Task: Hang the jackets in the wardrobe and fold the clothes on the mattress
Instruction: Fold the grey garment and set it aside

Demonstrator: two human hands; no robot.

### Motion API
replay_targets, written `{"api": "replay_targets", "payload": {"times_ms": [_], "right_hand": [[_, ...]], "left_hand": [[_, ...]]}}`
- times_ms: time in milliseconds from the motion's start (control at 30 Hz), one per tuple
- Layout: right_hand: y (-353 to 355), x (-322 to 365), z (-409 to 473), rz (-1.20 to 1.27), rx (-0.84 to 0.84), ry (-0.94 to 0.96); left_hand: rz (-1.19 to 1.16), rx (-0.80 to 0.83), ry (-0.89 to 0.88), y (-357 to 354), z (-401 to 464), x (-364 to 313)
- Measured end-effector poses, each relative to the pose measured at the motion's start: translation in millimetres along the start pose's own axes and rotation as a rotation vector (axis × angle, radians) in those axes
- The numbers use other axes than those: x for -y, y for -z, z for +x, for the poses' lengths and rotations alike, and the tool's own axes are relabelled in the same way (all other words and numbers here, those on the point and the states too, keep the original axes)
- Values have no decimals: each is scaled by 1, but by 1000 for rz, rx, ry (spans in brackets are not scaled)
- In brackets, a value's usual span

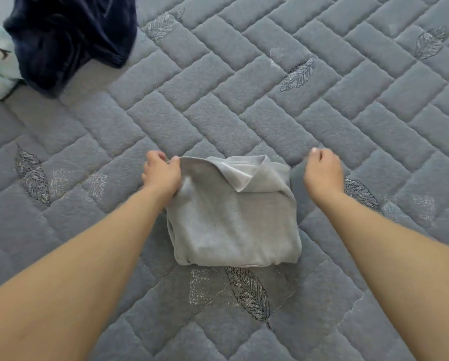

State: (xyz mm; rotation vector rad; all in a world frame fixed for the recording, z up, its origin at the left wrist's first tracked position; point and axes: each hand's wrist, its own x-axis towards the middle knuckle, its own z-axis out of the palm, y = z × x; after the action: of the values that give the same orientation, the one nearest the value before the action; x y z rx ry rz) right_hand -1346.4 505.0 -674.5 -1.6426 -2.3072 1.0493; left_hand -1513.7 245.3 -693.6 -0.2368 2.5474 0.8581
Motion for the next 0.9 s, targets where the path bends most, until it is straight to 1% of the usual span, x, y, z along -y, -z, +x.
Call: {"api": "replay_targets", "payload": {"times_ms": [33,67,100,133,167,200,233,267,300,367,400,467,500,533,567,600,667,700,767,833,900], "right_hand": [[1,0,-12,10,-75,104],[-1,0,-29,23,-14,253],[-6,-1,-51,-24,143,395],[-13,-6,-70,-151,291,507],[-20,-10,-83,-301,399,588],[-28,-15,-84,-388,406,617],[-34,-17,-79,-377,313,596],[-37,-13,-69,-263,208,490],[-37,-7,-57,-110,135,308],[-32,2,-22,104,21,-55],[-28,1,-8,150,-35,-167],[-25,-4,3,143,-96,-305],[-24,-6,-4,138,-71,-384],[-26,-8,-17,183,6,-477],[-30,-10,-34,262,123,-568],[-33,-12,-53,319,231,-620],[-36,-17,-80,289,431,-590],[-39,-21,-86,264,502,-547],[-44,-24,-85,274,569,-522],[-45,-25,-77,314,597,-551],[-38,-22,-71,371,655,-574]], "left_hand": [[142,-18,-77,0,-7,3],[279,-49,-212,1,-15,7],[381,-71,-383,1,-24,11],[451,-59,-545,2,-32,14],[508,-4,-663,2,-39,16],[560,72,-737,-1,-44,17],[611,140,-773,-5,-47,16],[644,184,-780,-10,-47,15],[652,208,-762,-15,-45,11],[614,233,-651,-24,-38,4],[572,243,-559,-28,-34,2],[462,264,-379,-30,-27,-2],[442,279,-342,-30,-26,-3],[459,297,-364,-31,-25,-4],[492,323,-430,-31,-26,-7],[517,355,-513,-33,-27,-11],[528,443,-633,-39,-29,-23],[542,492,-651,-41,-29,-28],[645,555,-650,-46,-27,-38],[789,559,-657,-51,-22,-45],[869,561,-646,-54,-19,-50]]}}
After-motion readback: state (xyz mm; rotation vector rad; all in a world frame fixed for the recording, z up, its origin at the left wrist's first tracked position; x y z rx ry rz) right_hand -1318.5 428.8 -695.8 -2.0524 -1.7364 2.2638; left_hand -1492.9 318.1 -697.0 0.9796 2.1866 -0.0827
